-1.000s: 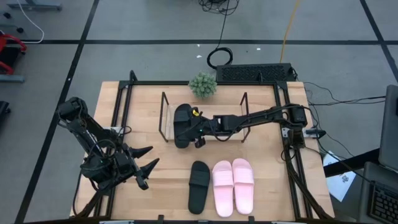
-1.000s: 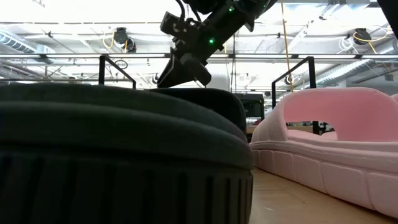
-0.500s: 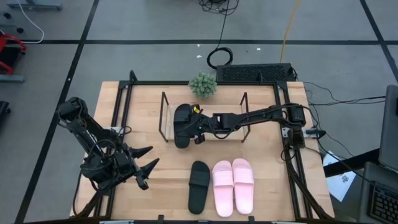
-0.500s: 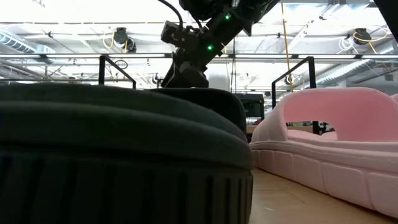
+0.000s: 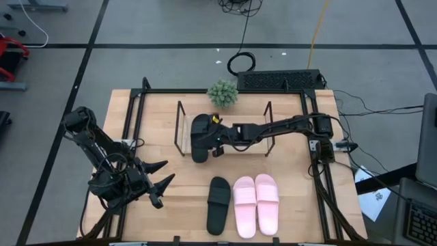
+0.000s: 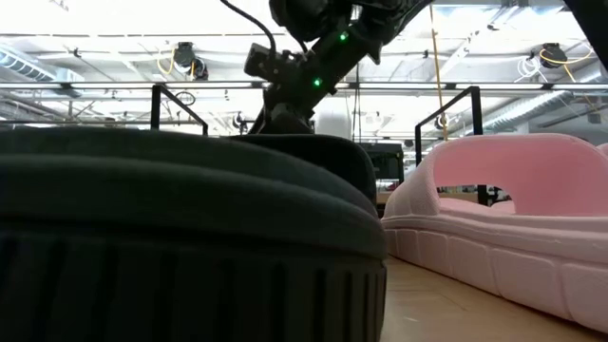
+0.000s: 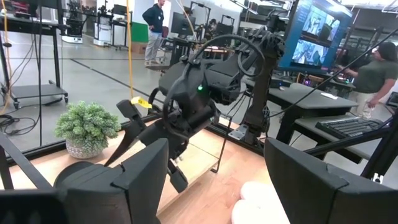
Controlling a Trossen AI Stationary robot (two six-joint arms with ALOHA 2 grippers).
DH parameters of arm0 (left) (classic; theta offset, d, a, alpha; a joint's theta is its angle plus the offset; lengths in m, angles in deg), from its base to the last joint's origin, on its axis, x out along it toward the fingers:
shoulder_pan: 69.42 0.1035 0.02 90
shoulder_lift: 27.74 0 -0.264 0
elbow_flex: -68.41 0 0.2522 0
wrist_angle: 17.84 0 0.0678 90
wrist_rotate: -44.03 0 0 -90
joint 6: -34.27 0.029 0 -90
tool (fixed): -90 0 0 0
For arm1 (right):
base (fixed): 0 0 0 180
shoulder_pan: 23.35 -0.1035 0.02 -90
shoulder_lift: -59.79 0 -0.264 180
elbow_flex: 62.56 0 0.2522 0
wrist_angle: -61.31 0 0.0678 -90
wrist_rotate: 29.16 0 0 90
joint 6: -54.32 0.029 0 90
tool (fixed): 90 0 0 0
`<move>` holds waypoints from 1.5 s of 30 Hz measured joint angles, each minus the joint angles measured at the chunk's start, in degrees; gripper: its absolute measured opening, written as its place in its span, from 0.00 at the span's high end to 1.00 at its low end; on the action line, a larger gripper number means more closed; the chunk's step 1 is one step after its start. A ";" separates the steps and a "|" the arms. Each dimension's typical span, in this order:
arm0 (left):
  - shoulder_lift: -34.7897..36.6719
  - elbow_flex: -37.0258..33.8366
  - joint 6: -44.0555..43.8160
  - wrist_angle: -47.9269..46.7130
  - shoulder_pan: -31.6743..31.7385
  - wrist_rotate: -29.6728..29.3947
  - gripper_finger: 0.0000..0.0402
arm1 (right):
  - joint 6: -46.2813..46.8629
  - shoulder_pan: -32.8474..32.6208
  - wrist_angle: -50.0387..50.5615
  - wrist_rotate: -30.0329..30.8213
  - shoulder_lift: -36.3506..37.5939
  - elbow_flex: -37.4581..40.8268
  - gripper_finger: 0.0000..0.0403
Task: Pick and place slides into the shelf
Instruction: Put the left black slides on the shelf
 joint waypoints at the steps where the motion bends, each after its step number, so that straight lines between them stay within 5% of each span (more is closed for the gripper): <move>1: 0.00 0.00 0.01 0.02 0.00 0.01 0.34 | 0.02 0.26 0.15 -0.07 -0.04 0.00 0.59; 25: 0.00 0.00 0.33 0.02 0.00 -0.02 0.34 | -0.64 1.58 -4.47 2.72 -4.42 -0.09 0.60; 45: 0.00 0.00 0.31 -0.29 0.02 -0.02 0.34 | 2.70 1.60 -10.04 2.70 -4.51 0.04 0.98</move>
